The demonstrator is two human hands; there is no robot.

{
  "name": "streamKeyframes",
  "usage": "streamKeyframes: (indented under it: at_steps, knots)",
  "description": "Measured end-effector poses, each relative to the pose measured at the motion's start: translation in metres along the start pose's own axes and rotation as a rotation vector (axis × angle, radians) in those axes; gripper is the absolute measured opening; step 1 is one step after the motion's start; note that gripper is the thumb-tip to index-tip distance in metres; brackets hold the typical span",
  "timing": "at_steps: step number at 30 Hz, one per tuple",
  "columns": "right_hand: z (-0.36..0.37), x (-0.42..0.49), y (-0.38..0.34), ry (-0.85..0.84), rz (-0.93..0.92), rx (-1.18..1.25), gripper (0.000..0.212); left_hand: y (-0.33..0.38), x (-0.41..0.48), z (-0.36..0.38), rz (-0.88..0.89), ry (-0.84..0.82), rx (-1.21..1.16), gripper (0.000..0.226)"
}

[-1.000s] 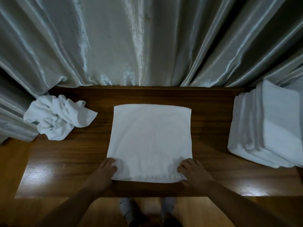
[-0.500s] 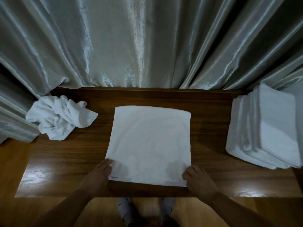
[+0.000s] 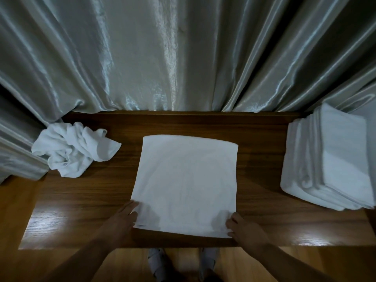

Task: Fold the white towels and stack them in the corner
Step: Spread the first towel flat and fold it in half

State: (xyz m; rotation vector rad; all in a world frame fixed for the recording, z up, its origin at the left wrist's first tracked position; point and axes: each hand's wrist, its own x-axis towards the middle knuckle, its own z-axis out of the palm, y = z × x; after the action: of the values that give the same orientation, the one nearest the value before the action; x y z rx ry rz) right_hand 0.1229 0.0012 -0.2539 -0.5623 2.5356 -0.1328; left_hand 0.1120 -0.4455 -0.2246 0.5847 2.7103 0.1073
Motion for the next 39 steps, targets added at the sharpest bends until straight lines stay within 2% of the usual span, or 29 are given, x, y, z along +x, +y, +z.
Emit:
streamKeyframes:
  at_steps: [4,7,12,15,19,23,26,28,33,39]
  knots:
    - [0.0,0.0,-0.018,-0.022,0.134,0.085,0.027,-0.001,-0.003,0.004,-0.028,-0.014,-0.018,0.039]
    - [0.003,0.0,-0.023,0.034,0.162,0.021,0.034,-0.003,-0.007,0.009,-0.033,0.002,-0.03,0.038]
    - [0.002,-0.005,-0.021,0.005,0.122,-0.041,0.064,0.001,-0.01,0.004,-0.004,0.038,-0.014,0.04]
    - [0.006,-0.007,-0.022,-0.042,0.035,-0.02,0.059,0.0,-0.012,0.007,0.011,0.001,0.031,0.044]
    - [0.006,-0.012,-0.018,-0.054,-0.055,-0.051,0.037,-0.008,-0.016,0.02,0.03,-0.049,0.059,0.035]
    - [0.008,-0.013,-0.011,-0.053,-0.068,-0.013,0.057,-0.015,-0.013,0.022,0.036,-0.059,0.073,0.047]
    - [0.001,-0.012,-0.013,-0.035,-0.081,-0.057,0.047,-0.01,-0.01,0.011,0.04,-0.096,0.09,0.056]
    - [-0.003,-0.012,-0.014,-0.013,-0.07,-0.101,0.041,-0.008,-0.009,0.009,0.039,-0.123,0.105,0.055]
    - [0.005,-0.011,-0.013,0.02,0.016,-0.124,0.052,-0.005,-0.005,0.015,0.009,-0.153,0.118,0.053]
    - [-0.002,-0.008,-0.017,0.119,0.127,-0.103,0.047,0.003,-0.002,0.019,-0.03,-0.14,0.114,0.047]
